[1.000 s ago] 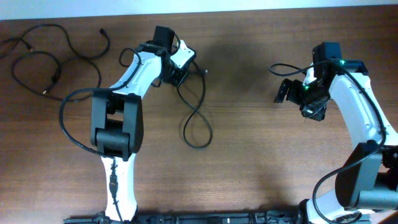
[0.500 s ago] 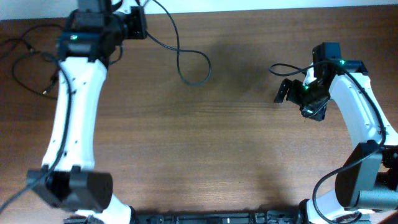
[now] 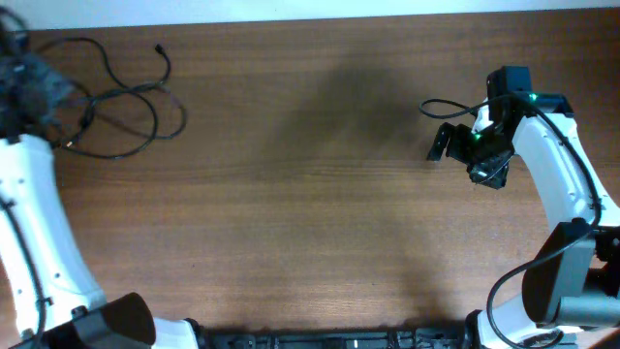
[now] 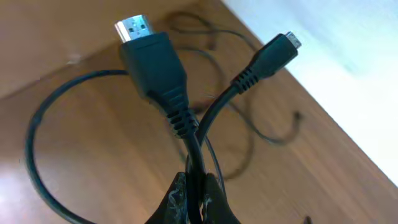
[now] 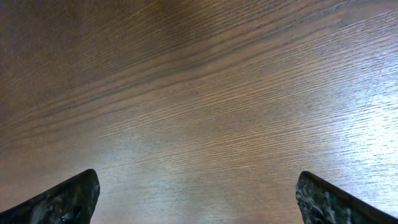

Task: Untangle cables
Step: 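Lift the figure-eight cable and carry it to the left pile, then lower the cable onto the left pile and release with the left gripper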

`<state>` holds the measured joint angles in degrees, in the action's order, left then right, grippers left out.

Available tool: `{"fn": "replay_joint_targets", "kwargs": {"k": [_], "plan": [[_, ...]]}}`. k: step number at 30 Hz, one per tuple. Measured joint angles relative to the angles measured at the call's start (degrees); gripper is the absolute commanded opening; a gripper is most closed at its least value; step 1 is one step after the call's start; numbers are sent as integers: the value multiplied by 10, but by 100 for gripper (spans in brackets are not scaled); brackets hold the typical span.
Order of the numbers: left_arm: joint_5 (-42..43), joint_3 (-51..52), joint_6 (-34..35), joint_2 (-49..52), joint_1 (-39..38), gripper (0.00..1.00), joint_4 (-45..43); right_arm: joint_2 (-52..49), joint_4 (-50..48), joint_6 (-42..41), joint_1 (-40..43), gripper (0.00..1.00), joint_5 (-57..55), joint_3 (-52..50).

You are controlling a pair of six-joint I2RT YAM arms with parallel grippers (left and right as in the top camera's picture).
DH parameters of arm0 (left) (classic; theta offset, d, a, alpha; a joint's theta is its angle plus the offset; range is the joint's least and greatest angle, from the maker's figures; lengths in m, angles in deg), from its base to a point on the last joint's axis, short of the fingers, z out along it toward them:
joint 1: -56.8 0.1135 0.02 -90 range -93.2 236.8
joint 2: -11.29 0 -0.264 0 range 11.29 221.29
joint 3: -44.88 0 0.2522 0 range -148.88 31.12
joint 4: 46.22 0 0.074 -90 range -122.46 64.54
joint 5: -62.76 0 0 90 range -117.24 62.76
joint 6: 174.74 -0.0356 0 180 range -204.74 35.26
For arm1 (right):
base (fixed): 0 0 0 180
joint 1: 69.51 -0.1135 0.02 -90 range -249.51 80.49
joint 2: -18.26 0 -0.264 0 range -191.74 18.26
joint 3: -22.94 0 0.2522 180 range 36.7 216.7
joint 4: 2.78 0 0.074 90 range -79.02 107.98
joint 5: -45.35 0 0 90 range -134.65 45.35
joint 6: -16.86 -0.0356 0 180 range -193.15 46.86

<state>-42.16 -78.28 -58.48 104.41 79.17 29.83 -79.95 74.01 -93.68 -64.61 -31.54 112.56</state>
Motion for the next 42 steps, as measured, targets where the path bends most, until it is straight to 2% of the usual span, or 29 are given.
{"fn": "replay_joint_targets", "kwargs": {"k": [5,7,12,17,20,26,32,37,42], "plan": [[-6,18,-5,0,78,0,-2,0,0,0,0,98,0,0],[-6,48,-35,0,92,0,-18,0,0,0,0,99,0,0],[-6,139,-140,0,95,0,-138,0,0,0,0,98,0,0],[2,201,-208,0,112,0,-176,0,0,0,0,98,0,0],[39,231,-227,0,154,0,-197,0,0,0,0,98,0,0],[150,255,-312,3,232,0,-236,0,0,0,0,98,0,0],[225,255,-400,65,236,0,-259,0,0,0,0,98,0,0],[229,256,-417,122,236,0,-268,0,0,0,0,98,0,0],[123,256,-419,149,236,0,-278,0,0,0,0,98,0,0]]}}
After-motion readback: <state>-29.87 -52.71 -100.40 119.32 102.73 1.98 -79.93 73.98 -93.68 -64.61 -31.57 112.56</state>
